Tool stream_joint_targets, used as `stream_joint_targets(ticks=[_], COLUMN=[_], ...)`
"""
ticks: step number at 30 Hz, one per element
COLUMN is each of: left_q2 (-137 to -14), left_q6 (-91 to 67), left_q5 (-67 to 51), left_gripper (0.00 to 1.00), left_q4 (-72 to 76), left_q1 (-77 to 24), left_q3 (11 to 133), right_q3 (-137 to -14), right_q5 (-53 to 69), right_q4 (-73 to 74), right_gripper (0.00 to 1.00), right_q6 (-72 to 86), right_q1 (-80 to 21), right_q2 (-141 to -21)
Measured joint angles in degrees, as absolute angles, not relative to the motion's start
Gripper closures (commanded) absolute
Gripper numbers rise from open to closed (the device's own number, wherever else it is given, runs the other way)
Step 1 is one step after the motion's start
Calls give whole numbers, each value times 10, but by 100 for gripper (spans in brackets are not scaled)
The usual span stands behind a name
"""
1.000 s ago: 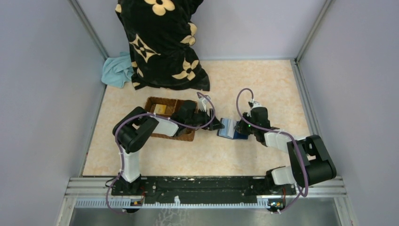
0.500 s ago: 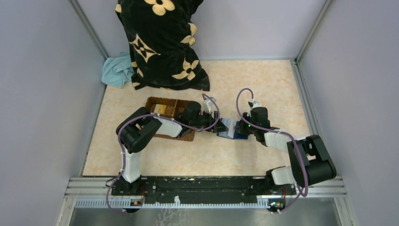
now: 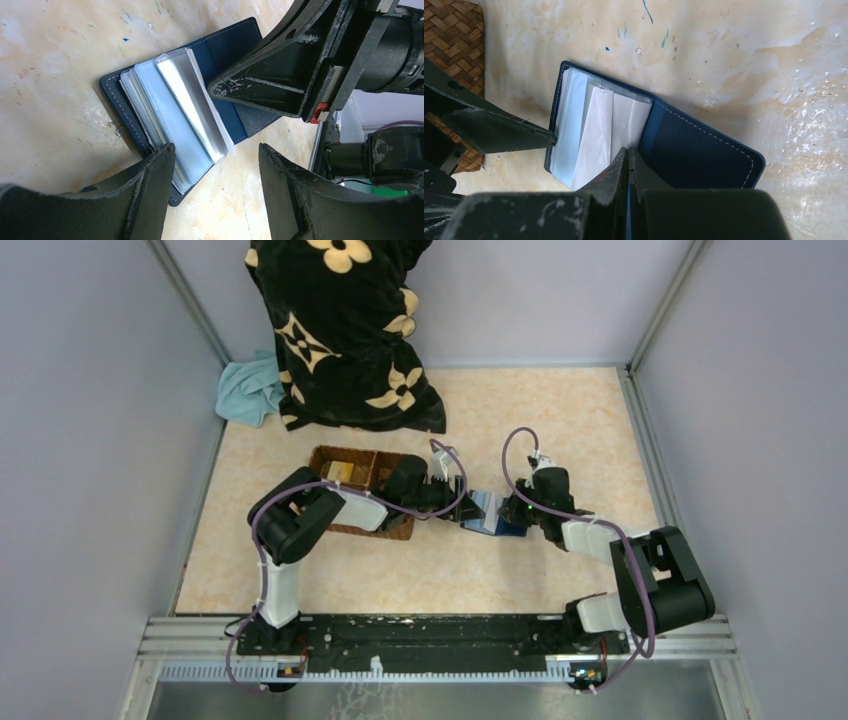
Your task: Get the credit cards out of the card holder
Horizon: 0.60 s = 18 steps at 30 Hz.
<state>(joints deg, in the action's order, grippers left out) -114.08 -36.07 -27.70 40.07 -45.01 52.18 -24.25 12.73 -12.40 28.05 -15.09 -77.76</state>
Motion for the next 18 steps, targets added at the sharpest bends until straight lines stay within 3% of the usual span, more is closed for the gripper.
stream_joint_targets(ticks=[18], left_q2=[-1129], left_q6=[-345], left_q5=[-255], left_gripper=[31], left_q4=[382], left_q1=[-450], left_q3=[510], right_q3=[-240], right_q5=[130], right_q4=[-134], right_gripper=[100], right_q6=[281], right_q1=[-151], right_q2=[-781])
